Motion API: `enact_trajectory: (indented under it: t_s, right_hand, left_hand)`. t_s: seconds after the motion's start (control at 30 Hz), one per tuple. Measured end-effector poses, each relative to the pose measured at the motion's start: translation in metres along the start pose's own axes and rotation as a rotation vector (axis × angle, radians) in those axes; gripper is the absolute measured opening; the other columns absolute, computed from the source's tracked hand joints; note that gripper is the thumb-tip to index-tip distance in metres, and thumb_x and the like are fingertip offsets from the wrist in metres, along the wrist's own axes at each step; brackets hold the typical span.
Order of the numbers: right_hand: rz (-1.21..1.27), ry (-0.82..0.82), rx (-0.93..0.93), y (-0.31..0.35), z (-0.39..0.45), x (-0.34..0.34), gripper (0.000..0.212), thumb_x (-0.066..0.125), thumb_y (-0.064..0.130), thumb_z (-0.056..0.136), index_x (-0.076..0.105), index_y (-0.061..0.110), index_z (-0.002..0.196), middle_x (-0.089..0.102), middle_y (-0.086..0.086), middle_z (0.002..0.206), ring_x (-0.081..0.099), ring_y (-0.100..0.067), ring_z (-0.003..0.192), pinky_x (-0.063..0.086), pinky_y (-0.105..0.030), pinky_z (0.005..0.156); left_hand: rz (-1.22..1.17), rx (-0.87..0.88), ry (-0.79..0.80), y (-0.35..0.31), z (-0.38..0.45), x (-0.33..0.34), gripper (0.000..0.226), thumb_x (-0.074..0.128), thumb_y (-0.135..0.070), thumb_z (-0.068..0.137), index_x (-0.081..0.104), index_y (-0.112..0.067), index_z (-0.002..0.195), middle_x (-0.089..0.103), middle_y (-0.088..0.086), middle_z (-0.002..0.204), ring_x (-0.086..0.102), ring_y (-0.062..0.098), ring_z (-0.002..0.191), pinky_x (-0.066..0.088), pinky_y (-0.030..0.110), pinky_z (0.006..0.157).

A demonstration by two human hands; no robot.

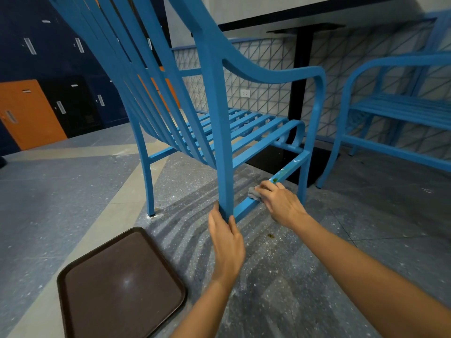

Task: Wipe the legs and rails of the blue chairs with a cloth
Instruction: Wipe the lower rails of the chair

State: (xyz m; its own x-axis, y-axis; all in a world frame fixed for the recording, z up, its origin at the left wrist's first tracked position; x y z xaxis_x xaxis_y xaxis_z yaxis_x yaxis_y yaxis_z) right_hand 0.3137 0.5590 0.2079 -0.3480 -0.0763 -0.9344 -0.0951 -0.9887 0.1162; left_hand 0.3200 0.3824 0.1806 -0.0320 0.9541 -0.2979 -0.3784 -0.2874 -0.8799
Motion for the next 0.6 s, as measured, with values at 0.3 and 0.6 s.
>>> enact_trajectory:
  t_s: [0.3, 0.6]
  right_hand:
    - [0.018, -0.094, -0.118, 0.009, -0.008, -0.005, 0.043, 0.047, 0.02, 0.099, 0.047, 0.032, 0.14, 0.054, 0.003, 0.128, 0.054, -0.022, 0.109, 0.053, -0.035, 0.079]
    - [0.027, -0.113, -0.127, 0.012, -0.003, 0.003, 0.041, 0.046, 0.025, 0.099, 0.049, 0.032, 0.139, 0.052, 0.002, 0.133, 0.052, -0.022, 0.112, 0.052, -0.038, 0.084]
  left_hand:
    - [0.416, 0.32, 0.201, 0.0, -0.052, 0.026, 0.087, 0.048, 0.018, 0.077, 0.017, -0.01, 0.153, 0.023, 0.006, 0.158, 0.016, 0.02, 0.148, 0.018, 0.039, 0.121]
    - [0.57, 0.256, 0.324, -0.008, -0.007, 0.051, 0.082, 0.046, -0.001, 0.092, -0.009, -0.006, 0.152, -0.013, 0.011, 0.161, -0.017, 0.022, 0.148, -0.001, 0.035, 0.119]
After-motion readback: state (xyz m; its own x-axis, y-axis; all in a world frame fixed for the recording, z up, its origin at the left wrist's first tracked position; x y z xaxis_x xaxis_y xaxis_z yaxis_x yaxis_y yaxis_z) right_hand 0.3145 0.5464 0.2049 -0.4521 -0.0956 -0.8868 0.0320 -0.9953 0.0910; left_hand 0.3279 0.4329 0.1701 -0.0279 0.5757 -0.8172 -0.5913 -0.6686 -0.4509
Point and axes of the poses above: each hand's wrist, its own z-axis towards the middle knuckle, its own x-axis out of the palm, y = z × x, the point moved 1 cm from there along z, towards the middle knuckle
